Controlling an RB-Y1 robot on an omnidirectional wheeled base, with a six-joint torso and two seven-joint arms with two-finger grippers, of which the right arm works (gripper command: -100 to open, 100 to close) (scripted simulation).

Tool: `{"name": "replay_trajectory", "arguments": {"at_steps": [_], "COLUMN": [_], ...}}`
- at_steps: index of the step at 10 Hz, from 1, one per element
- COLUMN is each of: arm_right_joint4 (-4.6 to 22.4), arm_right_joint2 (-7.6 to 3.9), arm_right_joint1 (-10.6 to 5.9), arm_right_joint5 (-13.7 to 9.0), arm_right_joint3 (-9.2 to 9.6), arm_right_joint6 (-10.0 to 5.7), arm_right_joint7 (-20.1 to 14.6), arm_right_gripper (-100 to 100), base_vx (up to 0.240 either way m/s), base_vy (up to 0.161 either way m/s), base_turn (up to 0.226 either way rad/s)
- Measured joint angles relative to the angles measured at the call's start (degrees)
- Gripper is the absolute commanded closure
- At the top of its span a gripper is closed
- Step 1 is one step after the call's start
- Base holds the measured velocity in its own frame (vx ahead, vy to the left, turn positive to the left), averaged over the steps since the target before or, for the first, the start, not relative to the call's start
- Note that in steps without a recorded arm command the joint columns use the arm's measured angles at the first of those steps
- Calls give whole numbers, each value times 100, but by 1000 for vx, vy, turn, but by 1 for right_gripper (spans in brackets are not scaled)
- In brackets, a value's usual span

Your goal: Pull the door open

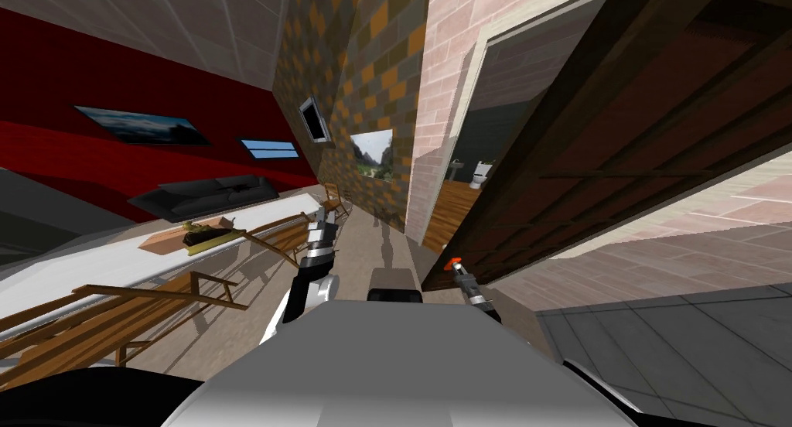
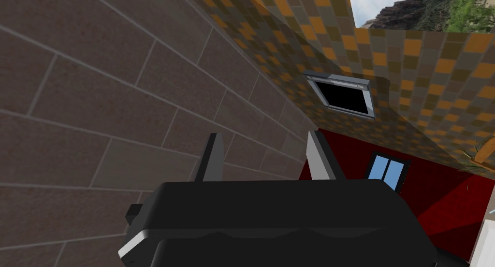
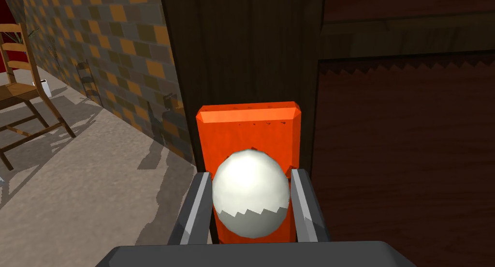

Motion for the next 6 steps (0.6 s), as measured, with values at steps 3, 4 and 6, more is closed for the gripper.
{"name": "replay_trajectory", "arguments": {"at_steps": [3, 4, 6], "arm_right_joint4": [61, 100, 89], "arm_right_joint2": [-17, -24, -51], "arm_right_joint1": [-3, -7, 39], "arm_right_joint5": [-1, 1, 21], "arm_right_joint3": [7, 17, 63], "arm_right_joint6": [-44, -93, -149], "arm_right_joint7": [-22, -40, -68], "arm_right_gripper": [100, 100, 100], "base_vx": [-97, -177, -178], "base_vy": [-37, -86, -70], "base_turn": [115, 130, 126]}}
